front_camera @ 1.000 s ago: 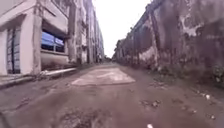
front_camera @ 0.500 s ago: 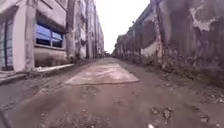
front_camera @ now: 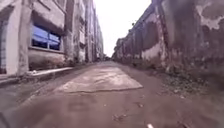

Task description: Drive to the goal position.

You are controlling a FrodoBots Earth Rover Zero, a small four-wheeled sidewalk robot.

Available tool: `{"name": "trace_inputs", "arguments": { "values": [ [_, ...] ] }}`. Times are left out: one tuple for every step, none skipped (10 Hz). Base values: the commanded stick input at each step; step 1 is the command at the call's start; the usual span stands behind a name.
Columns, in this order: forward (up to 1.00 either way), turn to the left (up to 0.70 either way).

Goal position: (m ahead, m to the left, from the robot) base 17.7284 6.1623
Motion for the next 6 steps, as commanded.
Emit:
{"name": "trace_inputs", "arguments": {
  "values": [
    [0.70,-0.16],
    [0.70,-0.35],
    [0.70,-0.14],
    [0.70,0.00],
    [0.70,0.00],
    [0.70,0.00]
  ]
}}
